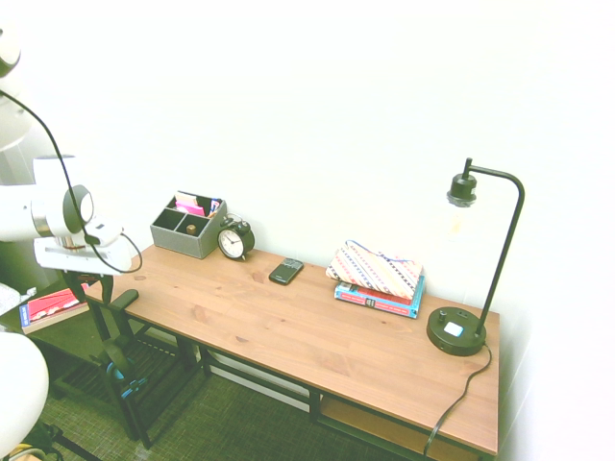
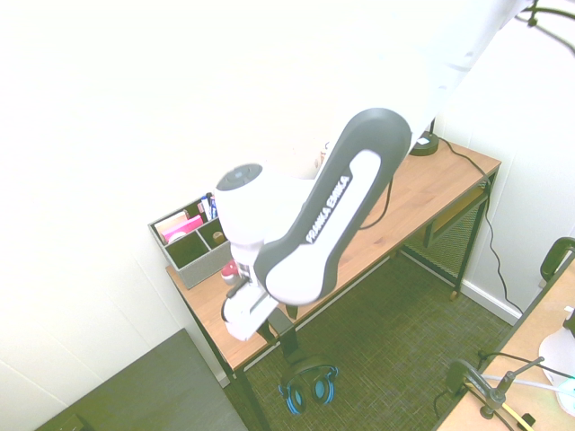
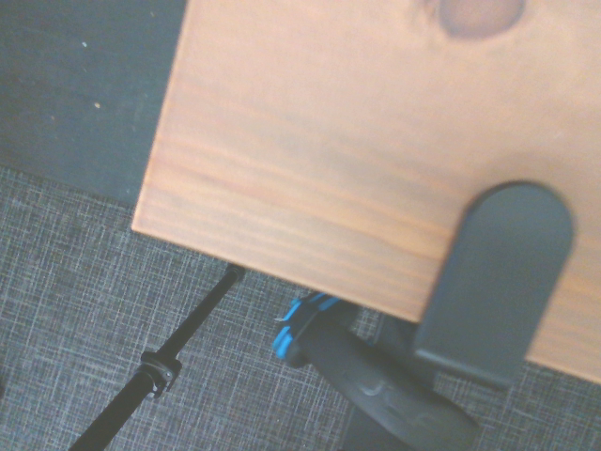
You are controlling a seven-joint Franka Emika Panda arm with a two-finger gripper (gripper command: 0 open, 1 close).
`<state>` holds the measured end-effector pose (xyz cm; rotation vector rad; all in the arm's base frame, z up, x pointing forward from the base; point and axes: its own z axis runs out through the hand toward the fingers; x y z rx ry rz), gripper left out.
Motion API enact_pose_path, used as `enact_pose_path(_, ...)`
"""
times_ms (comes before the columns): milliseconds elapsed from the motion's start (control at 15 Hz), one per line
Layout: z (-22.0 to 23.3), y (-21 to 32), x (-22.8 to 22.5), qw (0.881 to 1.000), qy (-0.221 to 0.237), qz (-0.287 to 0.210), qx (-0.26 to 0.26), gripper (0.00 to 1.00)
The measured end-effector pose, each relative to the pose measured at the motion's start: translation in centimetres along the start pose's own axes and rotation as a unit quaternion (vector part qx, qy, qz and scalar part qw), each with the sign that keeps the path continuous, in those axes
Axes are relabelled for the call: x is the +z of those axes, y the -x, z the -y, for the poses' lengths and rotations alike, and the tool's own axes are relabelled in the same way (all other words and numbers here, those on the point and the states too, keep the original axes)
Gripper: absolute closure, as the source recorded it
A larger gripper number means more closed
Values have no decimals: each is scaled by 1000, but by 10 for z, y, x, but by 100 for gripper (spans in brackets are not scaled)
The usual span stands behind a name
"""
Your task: Hang the headphone
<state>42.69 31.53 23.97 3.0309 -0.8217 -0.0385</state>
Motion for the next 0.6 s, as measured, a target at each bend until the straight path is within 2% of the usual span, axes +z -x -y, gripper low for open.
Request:
enact_pose_path(267, -45, -48, -86, 1000, 4, -10, -8, 0)
enact_pose_path(600, -160, -84, -154, 1000, -4, -15, 12, 0)
